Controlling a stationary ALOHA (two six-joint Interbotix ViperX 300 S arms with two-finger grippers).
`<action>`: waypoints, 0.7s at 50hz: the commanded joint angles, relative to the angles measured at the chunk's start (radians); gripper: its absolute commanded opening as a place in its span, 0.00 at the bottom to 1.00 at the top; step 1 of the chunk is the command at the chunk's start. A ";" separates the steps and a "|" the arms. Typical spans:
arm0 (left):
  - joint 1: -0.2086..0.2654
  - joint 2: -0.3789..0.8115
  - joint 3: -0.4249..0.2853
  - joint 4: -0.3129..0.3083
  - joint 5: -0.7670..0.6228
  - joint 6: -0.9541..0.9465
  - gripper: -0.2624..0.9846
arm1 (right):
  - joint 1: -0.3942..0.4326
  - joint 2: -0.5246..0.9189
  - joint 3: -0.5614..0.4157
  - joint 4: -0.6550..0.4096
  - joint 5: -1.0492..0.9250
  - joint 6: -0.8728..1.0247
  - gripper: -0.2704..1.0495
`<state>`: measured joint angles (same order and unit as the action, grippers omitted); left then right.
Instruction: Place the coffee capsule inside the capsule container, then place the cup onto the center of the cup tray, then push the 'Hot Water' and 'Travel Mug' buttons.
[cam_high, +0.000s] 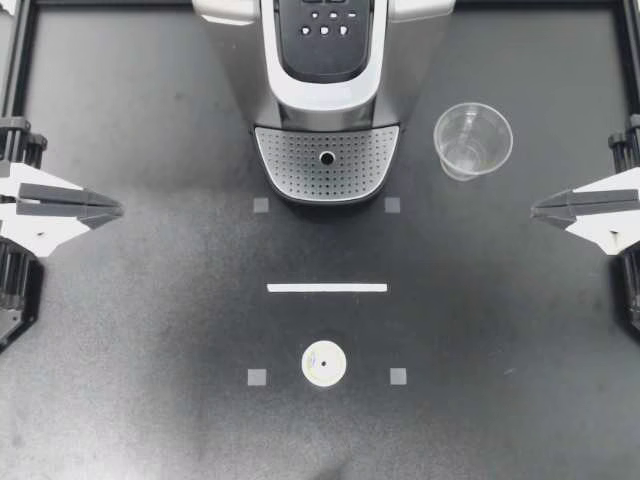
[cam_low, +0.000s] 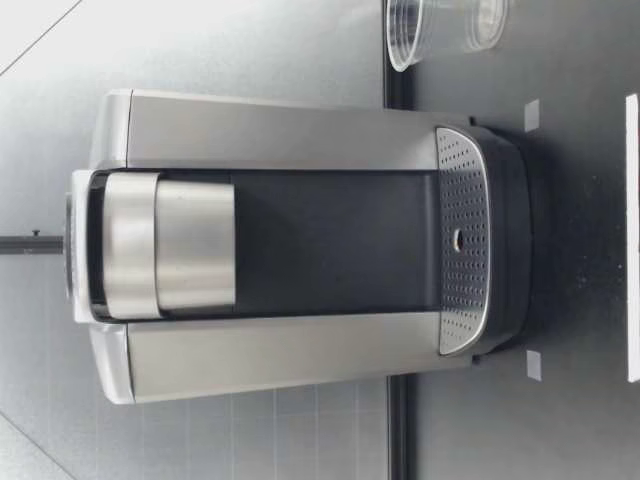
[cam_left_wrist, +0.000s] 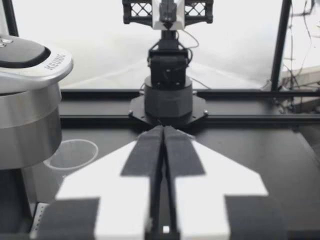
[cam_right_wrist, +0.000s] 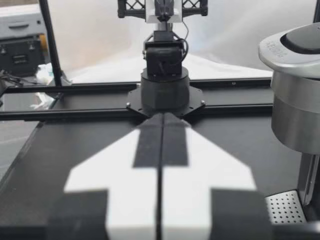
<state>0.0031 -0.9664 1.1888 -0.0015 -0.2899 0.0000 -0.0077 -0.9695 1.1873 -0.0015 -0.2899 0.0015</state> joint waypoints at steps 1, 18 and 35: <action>0.008 0.011 -0.032 -0.002 -0.025 -0.002 0.37 | 0.005 0.014 -0.026 0.000 -0.014 0.002 0.26; -0.091 0.107 -0.009 -0.003 -0.095 -0.008 0.30 | 0.049 0.144 -0.032 -0.002 -0.029 0.057 0.22; -0.135 0.350 -0.020 -0.012 -0.127 -0.152 0.30 | 0.123 0.383 -0.069 -0.002 -0.025 0.161 0.22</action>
<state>-0.1289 -0.6642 1.1950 -0.0138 -0.4080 -0.1166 0.1012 -0.6213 1.1551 -0.0015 -0.3083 0.1534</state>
